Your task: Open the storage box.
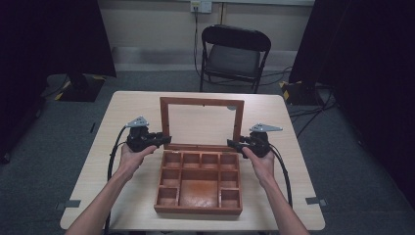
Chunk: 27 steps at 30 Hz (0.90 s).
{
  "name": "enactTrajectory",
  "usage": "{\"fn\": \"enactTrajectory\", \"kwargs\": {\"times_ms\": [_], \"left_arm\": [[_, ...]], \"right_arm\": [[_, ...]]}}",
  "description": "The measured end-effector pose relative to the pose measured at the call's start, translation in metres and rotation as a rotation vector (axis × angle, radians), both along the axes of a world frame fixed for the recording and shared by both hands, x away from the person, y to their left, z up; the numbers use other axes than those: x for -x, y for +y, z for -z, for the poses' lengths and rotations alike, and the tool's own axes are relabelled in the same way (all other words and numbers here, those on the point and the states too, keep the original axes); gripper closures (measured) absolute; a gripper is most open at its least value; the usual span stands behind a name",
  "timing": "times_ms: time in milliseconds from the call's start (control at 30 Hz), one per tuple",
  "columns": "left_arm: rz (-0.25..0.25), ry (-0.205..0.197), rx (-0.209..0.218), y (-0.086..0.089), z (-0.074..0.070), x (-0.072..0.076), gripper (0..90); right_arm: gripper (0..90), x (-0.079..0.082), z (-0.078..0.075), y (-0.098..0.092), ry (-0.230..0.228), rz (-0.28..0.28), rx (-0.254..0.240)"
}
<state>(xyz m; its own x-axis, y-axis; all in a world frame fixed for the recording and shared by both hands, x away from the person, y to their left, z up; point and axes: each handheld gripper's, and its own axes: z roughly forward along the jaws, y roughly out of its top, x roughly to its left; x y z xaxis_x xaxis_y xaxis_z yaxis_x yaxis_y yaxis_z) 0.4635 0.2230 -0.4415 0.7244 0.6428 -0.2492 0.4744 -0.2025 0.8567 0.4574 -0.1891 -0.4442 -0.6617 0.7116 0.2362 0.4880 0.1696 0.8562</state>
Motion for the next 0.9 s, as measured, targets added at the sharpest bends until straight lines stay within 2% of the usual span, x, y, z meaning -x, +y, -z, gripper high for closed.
{"fn": "enactTrajectory", "kwargs": {"times_ms": [433, 600, 667, 800, 900], "left_arm": [[-0.022, 0.012, -0.016, -0.002, 0.001, -0.004, 64.6], [-0.032, 0.022, -0.002, -0.002, 0.004, -0.007, 64.7], [-0.027, 0.021, -0.01, -0.002, 0.005, -0.008, 64.7], [-0.034, 0.036, 0.01, -0.002, 0.006, -0.009, 64.7], [-0.032, 0.04, -0.004, -0.002, 0.005, -0.01, 64.6]], "right_arm": [[57.0, -0.005, 0.002, 0.001, 0.006, 0.013, 0.011], [55.6, -0.008, 0.004, 0.002, 0.008, 0.021, 0.006], [55.2, -0.009, 0.004, 0.002, 0.01, 0.022, 0.001], [54.0, -0.011, 0.004, 0.002, 0.006, 0.023, -0.011], [53.3, -0.012, 0.004, 0.003, 0.01, 0.023, -0.007]]}}
